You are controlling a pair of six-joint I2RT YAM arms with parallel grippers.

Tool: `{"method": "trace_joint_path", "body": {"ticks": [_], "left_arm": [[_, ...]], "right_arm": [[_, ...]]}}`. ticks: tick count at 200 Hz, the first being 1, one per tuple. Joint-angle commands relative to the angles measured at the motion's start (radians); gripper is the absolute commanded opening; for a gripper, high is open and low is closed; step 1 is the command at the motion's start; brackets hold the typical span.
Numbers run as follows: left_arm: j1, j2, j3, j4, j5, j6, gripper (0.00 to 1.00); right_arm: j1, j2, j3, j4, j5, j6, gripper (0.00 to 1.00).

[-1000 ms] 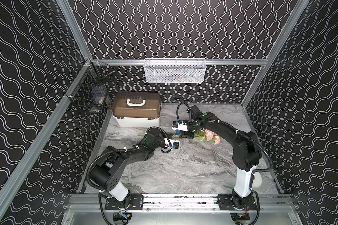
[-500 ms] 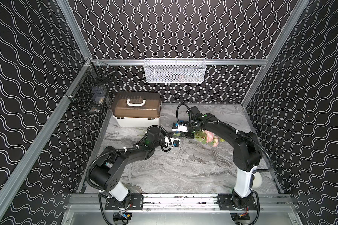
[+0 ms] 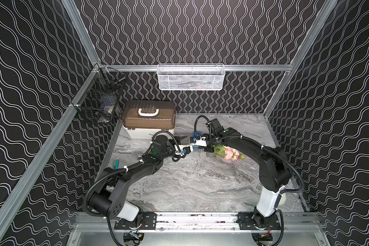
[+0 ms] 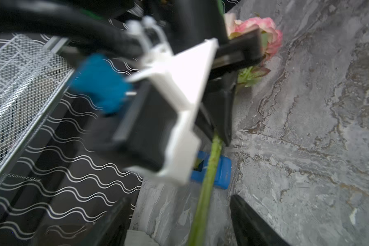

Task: Wrap bouquets with tape
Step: Wrap the tape around the bouquet.

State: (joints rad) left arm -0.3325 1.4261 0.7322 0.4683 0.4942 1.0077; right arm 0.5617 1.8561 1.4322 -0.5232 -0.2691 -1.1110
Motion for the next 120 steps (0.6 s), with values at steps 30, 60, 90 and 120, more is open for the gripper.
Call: {"method": "trace_joint_path", "body": {"ticks": [30,60,90,120], "left_arm": [[0.096,-0.156,0.099,-0.486,0.184,-0.051,0.74],[0.116,-0.148,0.197,-0.667,0.199,-0.046,0.75],[0.114,-0.082,0.314,-0.838,0.234,-0.033,0.76],[0.101,-0.008,0.373,-0.918,0.271,-0.021,0.72]], "right_arm": [[0.033,-0.089,-0.133,0.182,0.104,-0.078,0.00],[0.091,-0.112,-0.216,0.299,0.230,-0.147,0.00],[0.141,-0.125,-0.330,0.455,0.326,-0.210,0.00],[0.171,-0.147,-0.422,0.602,0.415,-0.280,0.00]]}}
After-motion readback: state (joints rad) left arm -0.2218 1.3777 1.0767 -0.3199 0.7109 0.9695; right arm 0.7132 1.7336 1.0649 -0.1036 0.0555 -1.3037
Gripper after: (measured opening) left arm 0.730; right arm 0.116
